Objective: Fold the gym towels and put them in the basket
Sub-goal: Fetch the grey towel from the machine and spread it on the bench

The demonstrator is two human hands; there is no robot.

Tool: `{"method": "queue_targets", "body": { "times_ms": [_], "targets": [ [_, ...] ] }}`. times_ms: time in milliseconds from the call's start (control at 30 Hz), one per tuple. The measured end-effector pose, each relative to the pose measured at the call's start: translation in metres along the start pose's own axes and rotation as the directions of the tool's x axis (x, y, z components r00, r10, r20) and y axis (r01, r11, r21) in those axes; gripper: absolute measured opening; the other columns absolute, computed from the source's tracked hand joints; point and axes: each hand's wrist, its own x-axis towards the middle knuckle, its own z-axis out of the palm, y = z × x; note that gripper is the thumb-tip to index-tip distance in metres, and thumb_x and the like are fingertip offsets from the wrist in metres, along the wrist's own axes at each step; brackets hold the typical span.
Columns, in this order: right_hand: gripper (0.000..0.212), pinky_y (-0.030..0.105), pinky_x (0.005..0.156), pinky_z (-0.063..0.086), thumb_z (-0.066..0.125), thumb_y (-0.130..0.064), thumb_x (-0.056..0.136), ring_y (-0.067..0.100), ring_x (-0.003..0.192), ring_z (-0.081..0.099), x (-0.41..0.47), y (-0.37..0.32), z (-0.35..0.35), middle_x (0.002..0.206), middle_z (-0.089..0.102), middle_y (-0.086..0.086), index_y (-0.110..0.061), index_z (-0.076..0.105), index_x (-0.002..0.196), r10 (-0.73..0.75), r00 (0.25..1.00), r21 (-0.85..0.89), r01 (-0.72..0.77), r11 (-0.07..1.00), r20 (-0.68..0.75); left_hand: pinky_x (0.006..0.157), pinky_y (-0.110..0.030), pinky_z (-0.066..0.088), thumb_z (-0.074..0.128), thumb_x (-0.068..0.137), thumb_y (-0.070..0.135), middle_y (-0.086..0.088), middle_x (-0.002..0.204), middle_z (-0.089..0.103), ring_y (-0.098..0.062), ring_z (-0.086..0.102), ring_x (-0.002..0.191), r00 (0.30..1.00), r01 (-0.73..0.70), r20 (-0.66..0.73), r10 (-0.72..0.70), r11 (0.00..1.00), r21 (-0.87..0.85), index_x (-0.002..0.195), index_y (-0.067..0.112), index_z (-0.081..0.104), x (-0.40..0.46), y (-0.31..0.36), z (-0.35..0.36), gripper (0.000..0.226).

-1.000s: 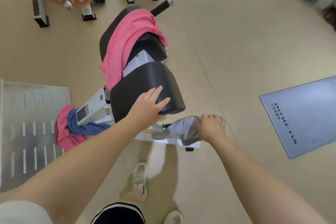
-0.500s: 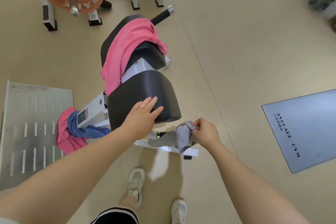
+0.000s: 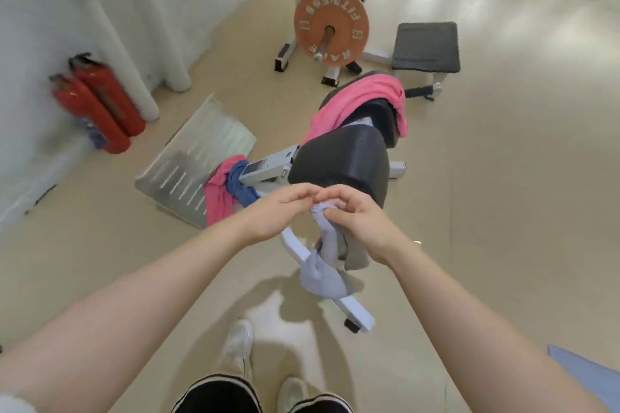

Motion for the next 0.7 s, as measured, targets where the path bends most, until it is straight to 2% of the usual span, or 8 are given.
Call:
{"method": "queue_targets", "body": {
  "times_ms": [100,167,267,367,433,500,633,700],
  "targets": [
    [0.018,0.024,0.077,0.046,0.060,-0.003,0.081,0.017,0.078,0.057,0.002,-0.013,0.059,0.085,0.059,0.014,-0.018,0.057,0.089,-0.038,0.986,-0.012,0.040,0.999,0.165,0.094,-0.023,0.041,0.052,0.092,0.013,0.007,0.099,0.064,0.000,0.058,0.093,0.981,0.055,-0.182,-0.068,0.996,-0.073,0.098,0.024,0.059,-0.079,-0.016,-0.018,0.015],
    [0.015,0.032,0.077,0.042,0.061,-0.004,0.081,0.024,0.081,0.051,0.002,-0.017,0.107,0.084,0.054,0.018,-0.017,0.055,0.086,-0.037,0.959,-0.046,0.052,0.998,0.281,0.083,-0.020,0.044,0.059,0.082,0.022,0.008,0.087,0.063,0.001,0.058,0.080,0.943,0.082,-0.315,-0.105,0.993,-0.085,0.087,0.027,0.058,-0.135,-0.027,-0.029,0.008],
    [0.019,0.023,0.070,0.044,0.055,0.001,0.088,0.018,0.076,0.053,-0.004,-0.017,0.184,0.076,0.057,0.010,-0.018,0.055,0.085,-0.051,0.910,-0.156,0.125,0.980,0.412,0.069,-0.015,0.042,0.057,0.074,0.027,0.007,0.080,0.058,0.003,0.051,0.070,0.859,0.145,-0.481,-0.173,0.985,-0.095,0.081,0.027,0.056,-0.219,-0.046,-0.042,0.007],
    [0.018,0.026,0.074,0.045,0.059,-0.005,0.087,0.013,0.077,0.054,-0.021,-0.012,0.268,0.078,0.060,0.003,-0.023,0.058,0.084,-0.080,0.852,-0.272,0.253,0.928,0.517,0.061,-0.011,0.037,0.061,0.079,0.027,0.007,0.075,0.056,0.006,0.047,0.062,0.743,0.249,-0.622,-0.246,0.965,-0.083,0.080,0.029,0.054,-0.308,-0.069,-0.051,0.007],
    [0.014,0.028,0.075,0.045,0.061,-0.011,0.085,0.012,0.077,0.055,-0.041,-0.007,0.332,0.081,0.062,0.000,-0.024,0.060,0.084,-0.086,0.803,-0.340,0.343,0.875,0.589,0.065,-0.016,0.040,0.060,0.078,0.030,0.001,0.079,0.061,-0.001,0.050,0.067,0.634,0.311,-0.718,-0.286,0.945,-0.101,0.079,0.031,0.054,-0.374,-0.087,-0.053,0.005],
    [0.009,0.028,0.073,0.045,0.064,-0.014,0.083,0.011,0.077,0.055,-0.057,-0.007,0.375,0.082,0.062,-0.001,-0.022,0.061,0.086,-0.111,0.761,-0.376,0.435,0.818,0.639,0.062,-0.015,0.037,0.061,0.083,0.025,0.002,0.078,0.060,-0.003,0.047,0.067,0.581,0.345,-0.759,-0.295,0.933,-0.099,0.076,0.032,0.054,-0.417,-0.097,-0.054,0.013],
    [0.011,0.011,0.061,0.038,0.071,-0.016,0.079,-0.004,0.064,0.051,-0.109,-0.004,0.490,0.071,0.057,-0.011,-0.019,0.061,0.083,-0.134,0.591,-0.337,0.615,0.713,0.795,0.055,-0.013,0.034,0.063,0.084,0.019,0.008,0.069,0.053,-0.002,0.041,0.059,0.430,0.399,-0.849,-0.308,0.908,-0.128,0.070,0.031,0.051,-0.536,-0.126,-0.054,0.022],
    [0.011,0.012,0.062,0.039,0.070,-0.015,0.079,-0.003,0.067,0.051,-0.134,0.002,0.546,0.072,0.058,-0.012,-0.021,0.061,0.082,-0.136,0.556,-0.306,0.626,0.717,0.820,0.055,-0.014,0.034,0.062,0.084,0.018,0.009,0.069,0.053,-0.003,0.041,0.060,0.369,0.421,-0.873,-0.319,0.895,-0.149,0.072,0.030,0.053,-0.594,-0.141,-0.056,0.019]
  ]
}}
